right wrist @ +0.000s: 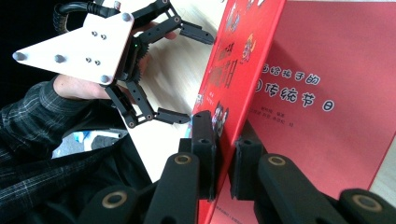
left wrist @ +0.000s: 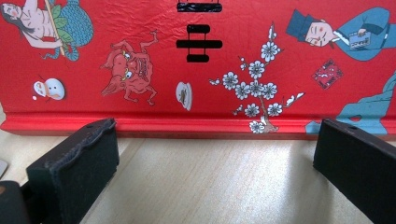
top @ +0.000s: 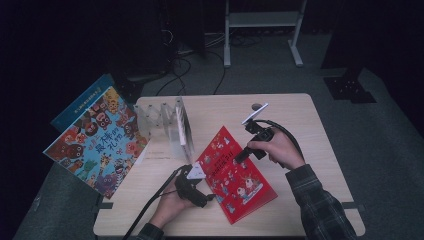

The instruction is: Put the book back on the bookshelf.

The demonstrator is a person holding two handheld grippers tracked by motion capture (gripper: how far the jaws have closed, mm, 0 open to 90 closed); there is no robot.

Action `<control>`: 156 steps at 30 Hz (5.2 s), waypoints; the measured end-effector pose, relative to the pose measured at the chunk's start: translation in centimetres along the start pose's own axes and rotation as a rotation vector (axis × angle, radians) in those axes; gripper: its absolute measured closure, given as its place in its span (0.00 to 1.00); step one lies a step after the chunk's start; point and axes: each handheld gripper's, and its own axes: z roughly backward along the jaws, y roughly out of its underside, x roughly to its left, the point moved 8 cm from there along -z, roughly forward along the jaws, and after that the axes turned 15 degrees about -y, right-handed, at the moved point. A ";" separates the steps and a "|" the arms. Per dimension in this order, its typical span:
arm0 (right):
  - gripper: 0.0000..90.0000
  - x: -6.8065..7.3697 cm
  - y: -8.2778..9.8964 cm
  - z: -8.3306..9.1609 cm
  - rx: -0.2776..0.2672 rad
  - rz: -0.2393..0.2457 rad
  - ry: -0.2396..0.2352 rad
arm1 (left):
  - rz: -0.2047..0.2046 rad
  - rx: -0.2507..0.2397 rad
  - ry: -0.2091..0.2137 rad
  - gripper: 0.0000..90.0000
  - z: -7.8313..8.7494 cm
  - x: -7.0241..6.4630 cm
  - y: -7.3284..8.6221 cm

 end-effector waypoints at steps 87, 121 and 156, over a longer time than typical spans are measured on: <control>0.92 5.7 6.2 2.6 -0.417 0.700 -0.031 | 0.213 -0.721 0.326 0.71 11.9 4.0 -12.0; 0.72 4.2 6.4 1.2 -0.414 0.744 -0.017 | 0.155 -0.636 0.353 0.87 13.6 3.1 -14.1; 0.33 -13.0 11.7 3.7 -0.450 0.244 0.613 | 0.270 -0.588 0.060 0.89 16.9 8.6 -10.7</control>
